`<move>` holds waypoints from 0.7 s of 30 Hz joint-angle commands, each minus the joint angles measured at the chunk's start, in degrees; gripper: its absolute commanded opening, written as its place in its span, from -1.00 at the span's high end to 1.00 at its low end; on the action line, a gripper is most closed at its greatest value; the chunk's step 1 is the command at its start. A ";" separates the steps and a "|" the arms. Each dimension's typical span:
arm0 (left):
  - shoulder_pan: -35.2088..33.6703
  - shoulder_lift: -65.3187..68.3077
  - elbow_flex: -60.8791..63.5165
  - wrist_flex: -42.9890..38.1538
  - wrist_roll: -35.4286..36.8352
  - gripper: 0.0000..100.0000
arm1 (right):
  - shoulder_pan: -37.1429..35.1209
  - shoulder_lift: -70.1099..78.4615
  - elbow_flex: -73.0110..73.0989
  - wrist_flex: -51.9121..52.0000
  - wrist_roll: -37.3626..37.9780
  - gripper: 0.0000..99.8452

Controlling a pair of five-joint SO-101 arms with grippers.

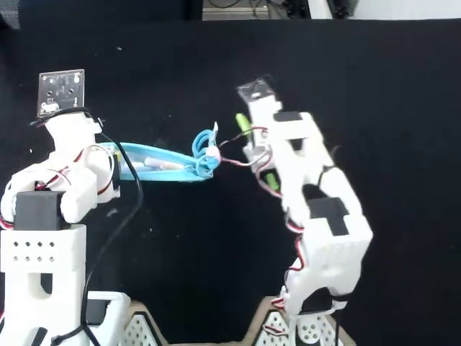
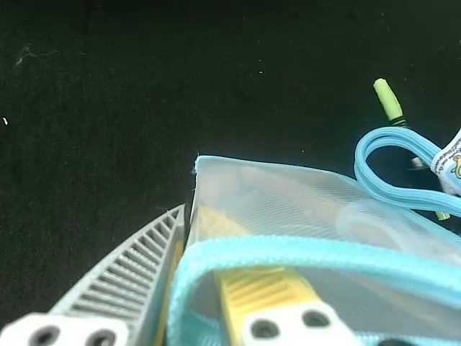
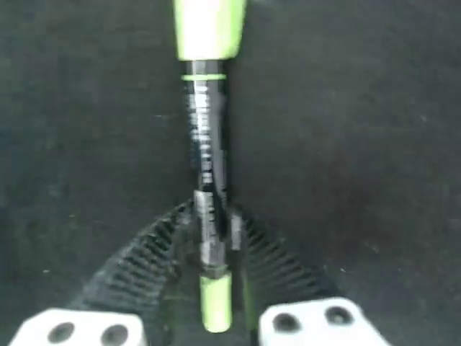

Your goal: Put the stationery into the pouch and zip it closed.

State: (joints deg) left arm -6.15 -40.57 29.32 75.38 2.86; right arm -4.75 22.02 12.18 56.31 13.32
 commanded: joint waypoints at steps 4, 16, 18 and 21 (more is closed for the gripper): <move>-0.04 0.62 3.91 -0.44 0.18 0.94 | 11.34 -7.08 -1.01 8.26 6.07 0.98; -0.04 0.62 3.65 -0.44 0.09 0.94 | 13.71 -5.67 -2.42 22.33 18.64 0.51; -0.04 0.62 3.74 -0.44 0.09 0.94 | 11.78 -4.97 -5.05 22.33 18.37 0.54; -0.04 0.62 3.74 -0.44 0.09 0.94 | 8.70 -3.21 -11.12 21.98 16.53 0.59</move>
State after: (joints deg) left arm -6.15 -40.57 29.32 75.38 2.86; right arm 6.95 18.42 7.43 78.11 31.34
